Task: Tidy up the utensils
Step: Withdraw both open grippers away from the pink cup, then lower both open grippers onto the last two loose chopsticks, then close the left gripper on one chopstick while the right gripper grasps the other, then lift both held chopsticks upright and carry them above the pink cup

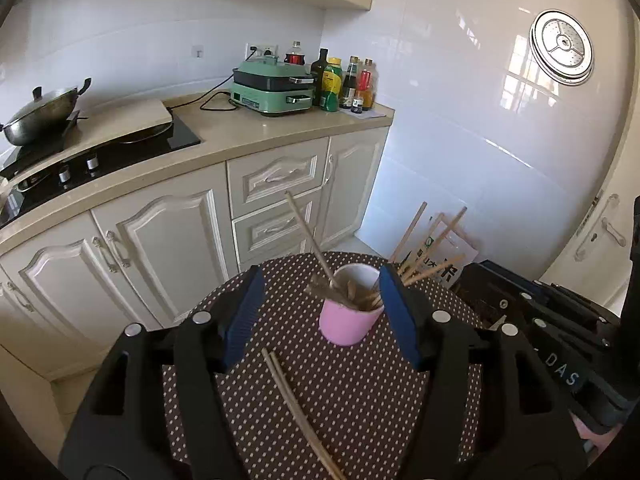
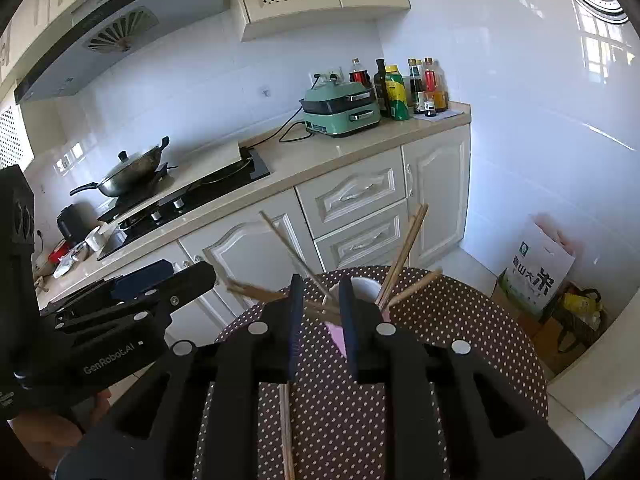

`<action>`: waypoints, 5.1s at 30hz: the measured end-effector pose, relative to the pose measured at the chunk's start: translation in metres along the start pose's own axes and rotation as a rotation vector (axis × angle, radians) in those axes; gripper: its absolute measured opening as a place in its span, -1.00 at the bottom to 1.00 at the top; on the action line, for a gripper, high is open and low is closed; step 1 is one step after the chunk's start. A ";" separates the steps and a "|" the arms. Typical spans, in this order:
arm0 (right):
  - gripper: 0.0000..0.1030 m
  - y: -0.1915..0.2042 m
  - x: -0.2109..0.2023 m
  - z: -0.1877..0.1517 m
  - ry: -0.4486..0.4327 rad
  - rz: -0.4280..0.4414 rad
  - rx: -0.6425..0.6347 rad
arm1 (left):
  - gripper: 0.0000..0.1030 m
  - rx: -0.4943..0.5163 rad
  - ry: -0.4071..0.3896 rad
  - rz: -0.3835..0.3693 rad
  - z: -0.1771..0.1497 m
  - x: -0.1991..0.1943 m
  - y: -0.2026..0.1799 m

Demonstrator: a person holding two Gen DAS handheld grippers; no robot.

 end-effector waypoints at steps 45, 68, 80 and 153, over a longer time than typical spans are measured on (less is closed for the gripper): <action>-0.60 -0.006 0.115 -0.158 0.492 0.042 0.029 | 0.40 -0.133 0.663 0.127 -0.228 0.138 0.061; -0.60 0.039 0.184 -0.158 0.584 0.149 -0.029 | 0.53 -0.120 0.684 0.216 -0.234 0.144 0.088; -0.60 0.049 0.218 -0.173 0.702 0.097 -0.121 | 0.53 -0.203 0.635 0.214 -0.224 0.131 0.121; -0.92 0.029 -0.021 -0.023 0.113 0.083 -0.006 | -0.90 -0.019 0.110 -0.078 -0.043 -0.031 -0.008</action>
Point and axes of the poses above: each gripper's, at about its wrist camera, not at the fingertips, and x roughly the way its jaws point, y to its left, z to its top, the point moved 9 cm from there along x, roughly the way its jaws point, and after that the axes turned 1 degree about z, right-handed, at the moved point
